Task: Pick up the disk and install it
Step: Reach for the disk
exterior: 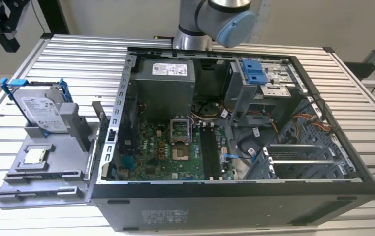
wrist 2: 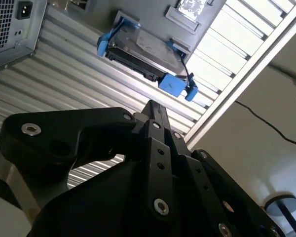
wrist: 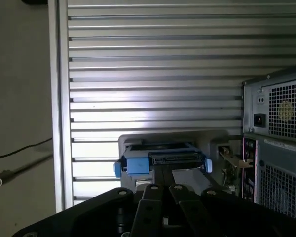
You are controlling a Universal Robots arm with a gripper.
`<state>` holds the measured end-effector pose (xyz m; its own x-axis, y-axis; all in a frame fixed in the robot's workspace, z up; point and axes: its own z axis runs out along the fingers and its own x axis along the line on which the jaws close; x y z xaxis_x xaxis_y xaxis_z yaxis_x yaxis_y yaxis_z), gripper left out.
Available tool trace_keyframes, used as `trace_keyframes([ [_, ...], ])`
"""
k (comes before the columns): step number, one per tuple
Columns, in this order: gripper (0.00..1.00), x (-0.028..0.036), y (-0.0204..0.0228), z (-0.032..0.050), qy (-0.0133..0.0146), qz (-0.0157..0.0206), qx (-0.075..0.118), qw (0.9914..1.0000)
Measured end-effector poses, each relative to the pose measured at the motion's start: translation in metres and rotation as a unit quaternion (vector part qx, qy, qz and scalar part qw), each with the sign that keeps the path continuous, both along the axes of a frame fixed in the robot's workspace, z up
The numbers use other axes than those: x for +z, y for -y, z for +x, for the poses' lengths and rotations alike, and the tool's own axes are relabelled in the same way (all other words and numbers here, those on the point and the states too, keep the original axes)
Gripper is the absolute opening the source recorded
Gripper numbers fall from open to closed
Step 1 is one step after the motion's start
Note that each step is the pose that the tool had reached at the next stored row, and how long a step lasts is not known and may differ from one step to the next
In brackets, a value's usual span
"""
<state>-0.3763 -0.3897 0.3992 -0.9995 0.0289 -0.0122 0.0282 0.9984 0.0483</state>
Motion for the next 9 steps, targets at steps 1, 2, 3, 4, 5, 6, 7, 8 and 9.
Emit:
trace_keyframes([
  [1, 0.00, -0.0002, 0.0021, -0.0011, 0.0000, 0.0000, 0.000, 1.00000],
  [2, 0.00, -0.0003, 0.0028, -0.0020, 0.0000, 0.0000, 0.000, 1.00000],
  [3, 0.00, -0.0003, 0.0030, -0.0027, 0.0000, 0.0000, 0.000, 1.00000],
  [4, 0.00, -0.0004, 0.0031, -0.0036, 0.0000, 0.0000, 0.000, 1.00000],
  [5, 0.00, -0.0005, 0.0031, -0.0046, 0.0000, 0.0000, 0.000, 1.00000],
  [6, 0.00, -0.0005, 0.0031, -0.0061, 0.0000, -0.0001, 0.000, 1.00000],
  [7, 0.00, -0.0006, 0.0031, -0.0076, 0.0000, 0.0000, 0.000, 1.00000],
  [8, 0.00, -0.0006, 0.0031, -0.0091, 0.0000, 0.0000, 0.000, 1.00000],
  [9, 0.00, -0.0008, 0.0032, -0.0104, 0.0000, 0.0000, 0.000, 1.00000],
])
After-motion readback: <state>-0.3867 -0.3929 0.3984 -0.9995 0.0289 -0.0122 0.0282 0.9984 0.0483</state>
